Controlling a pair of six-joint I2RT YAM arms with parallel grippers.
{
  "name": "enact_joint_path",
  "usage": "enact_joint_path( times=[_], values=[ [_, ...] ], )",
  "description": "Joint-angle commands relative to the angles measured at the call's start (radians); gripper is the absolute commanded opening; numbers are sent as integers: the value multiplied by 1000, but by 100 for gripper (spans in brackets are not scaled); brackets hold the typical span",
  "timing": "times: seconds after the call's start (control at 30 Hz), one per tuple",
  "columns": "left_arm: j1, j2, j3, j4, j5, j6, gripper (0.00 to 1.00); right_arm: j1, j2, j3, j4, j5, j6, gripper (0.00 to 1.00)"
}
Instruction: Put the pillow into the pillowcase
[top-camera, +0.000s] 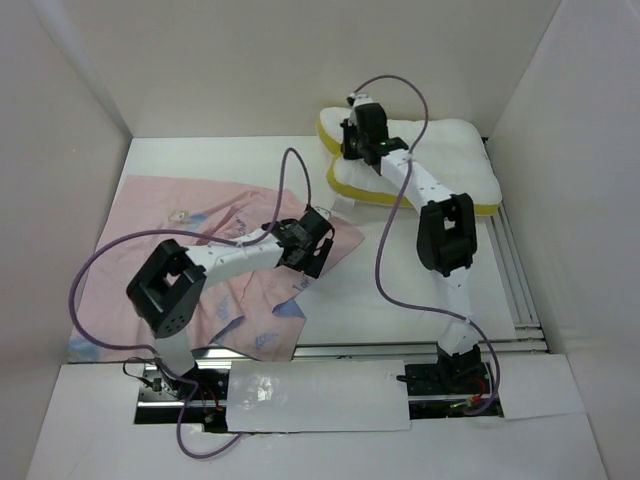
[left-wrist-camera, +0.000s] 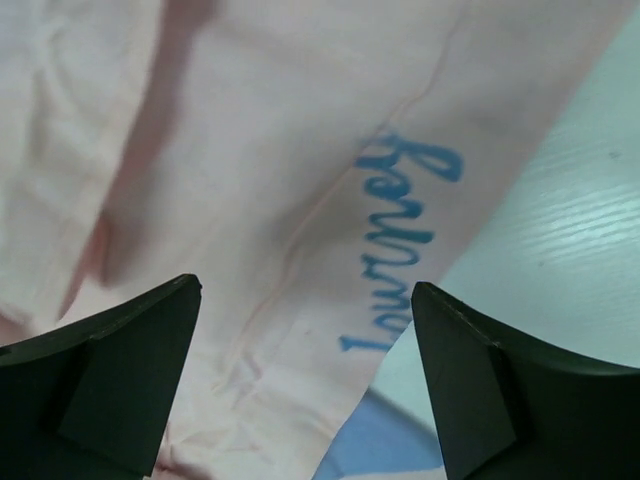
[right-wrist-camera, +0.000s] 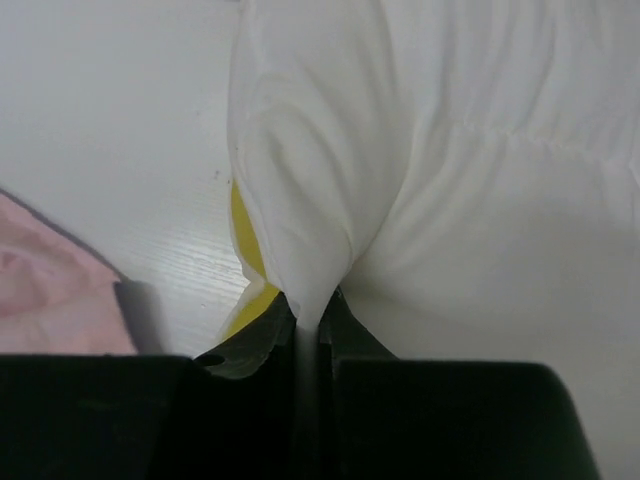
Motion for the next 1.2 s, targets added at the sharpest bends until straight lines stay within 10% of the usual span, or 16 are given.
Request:
enact_joint_path(
  times=[0.0,0.27,0.4,0.43,0.5,0.77,1.1,1.17],
  values=[
    [-41,112,76,50,-26,57,100,-71,-217,39,36,-86,-7,0],
    [-51,236,107,75,107,86,100,-135,-541,-214,98,-155,2,0],
    [-40,316,159,75,127,95,56,-136,-676,-311,149,-203,11,0],
    [-40,336,195,61,141,95,20,-136,-702,-331,149,-224,-3,0],
    [-26,396,245,26,141,86,0,-145,-779,-392,178,-234,-3,0],
    [100,606,736,-20,372,34,0,-136,-978,-602,210,-289,8,0],
    [143,842,1219,87,343,-109,0,-136,-1119,-786,191,-365,79,0],
    [169,829,1220,113,394,-123,30,-136,-1144,-808,180,-375,89,0]
  ],
)
